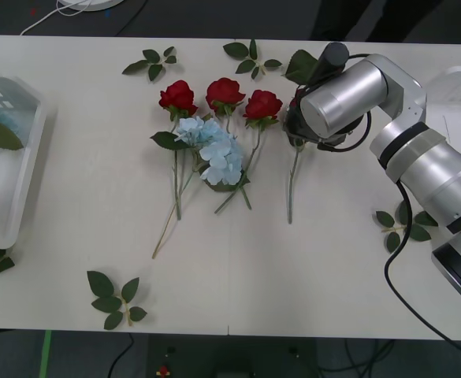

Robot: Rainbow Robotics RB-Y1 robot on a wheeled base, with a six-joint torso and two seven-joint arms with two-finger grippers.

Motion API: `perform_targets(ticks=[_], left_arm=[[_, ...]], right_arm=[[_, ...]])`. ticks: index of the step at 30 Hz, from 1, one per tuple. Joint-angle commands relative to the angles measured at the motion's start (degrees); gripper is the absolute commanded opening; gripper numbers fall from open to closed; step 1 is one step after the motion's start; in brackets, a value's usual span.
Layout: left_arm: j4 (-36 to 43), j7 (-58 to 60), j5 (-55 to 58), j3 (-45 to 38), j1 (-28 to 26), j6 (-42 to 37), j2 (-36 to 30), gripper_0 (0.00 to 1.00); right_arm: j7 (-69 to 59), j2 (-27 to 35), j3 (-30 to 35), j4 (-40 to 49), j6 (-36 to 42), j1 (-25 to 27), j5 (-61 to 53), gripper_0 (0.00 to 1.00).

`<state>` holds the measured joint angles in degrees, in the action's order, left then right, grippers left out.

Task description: Place the red flowers into the right box and the blue flowers into the left box. If a person shows an open palm, hand one flower to the person first, then continue sorting.

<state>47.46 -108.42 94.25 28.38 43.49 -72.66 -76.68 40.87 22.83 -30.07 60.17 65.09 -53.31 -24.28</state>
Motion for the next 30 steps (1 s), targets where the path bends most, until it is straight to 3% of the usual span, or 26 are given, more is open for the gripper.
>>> perform_targets(ticks=[1, 11, 18, 19, 20, 21, 22, 30], left_arm=[[-1.58, -2.85, 0.67, -0.60, -5.08, 3.76, -3.65, 0.00], [-1.67, -2.93, 0.50, -0.69, -13.17, 24.76, 2.23, 0.00], [-1.58, -3.11, 0.94, -0.69, -15.54, 30.83, 4.69, 0.00], [-1.58, -3.11, 0.76, -0.60, -15.54, 30.92, 4.69, 0.00], [-1.58, -3.20, 0.67, -0.60, -15.63, 30.92, 4.78, 0.00], [-1.67, -3.20, 0.50, -0.60, -15.89, 31.36, 5.05, 0.00], [-1.58, -3.20, 0.50, -0.69, -15.98, 31.71, 5.22, 0.00], [-1.67, -3.28, -0.03, -0.60, -15.98, 32.76, 5.49, 0.00]], right_arm=[[1.67, -2.09, -1.05, -2.42, -2.16, -3.12, 2.05, 1.00], [2.73, -5.26, -1.22, -9.10, -8.22, -3.29, 4.24, 1.00], [3.17, -6.75, -1.22, -10.86, -9.98, -3.73, 4.51, 1.00], [3.26, -6.84, -1.31, -10.95, -9.98, -3.73, 4.51, 0.94], [3.26, -6.84, -1.49, -10.95, -9.98, -3.82, 4.51, 0.68], [3.26, -6.84, -1.75, -10.86, -9.89, -3.91, 4.51, 0.24], [3.26, -6.93, -1.93, -10.95, -9.98, -3.91, 4.51, 0.02], [3.69, -6.84, -2.01, -10.86, -10.33, -3.91, 4.42, 0.00]])
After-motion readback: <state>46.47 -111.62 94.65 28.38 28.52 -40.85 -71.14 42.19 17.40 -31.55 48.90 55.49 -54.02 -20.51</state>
